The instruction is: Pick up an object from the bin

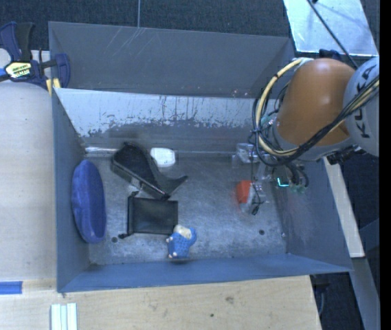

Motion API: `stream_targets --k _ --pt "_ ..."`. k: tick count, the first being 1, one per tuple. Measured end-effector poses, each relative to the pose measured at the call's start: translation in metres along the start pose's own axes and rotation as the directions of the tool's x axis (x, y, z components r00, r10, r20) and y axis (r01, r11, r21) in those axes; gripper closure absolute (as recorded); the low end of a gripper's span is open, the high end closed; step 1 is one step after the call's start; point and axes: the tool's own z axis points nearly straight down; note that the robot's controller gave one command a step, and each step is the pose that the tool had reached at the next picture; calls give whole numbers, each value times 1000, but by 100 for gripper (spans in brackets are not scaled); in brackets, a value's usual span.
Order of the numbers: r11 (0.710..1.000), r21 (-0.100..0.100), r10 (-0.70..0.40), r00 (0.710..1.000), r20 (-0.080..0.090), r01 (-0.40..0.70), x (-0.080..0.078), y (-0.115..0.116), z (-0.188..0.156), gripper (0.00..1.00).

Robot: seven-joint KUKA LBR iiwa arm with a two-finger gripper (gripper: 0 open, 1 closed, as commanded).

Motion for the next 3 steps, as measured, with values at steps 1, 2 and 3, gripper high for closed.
stream_targets --k 1,2,3 --pt "993 1 -115 993 1 114 -5 -48 86 0" --pt "993 1 -117 993 7 117 -6 -45 82 100" --pt "986 2 -166 986 9 166 40 -32 -54 100"
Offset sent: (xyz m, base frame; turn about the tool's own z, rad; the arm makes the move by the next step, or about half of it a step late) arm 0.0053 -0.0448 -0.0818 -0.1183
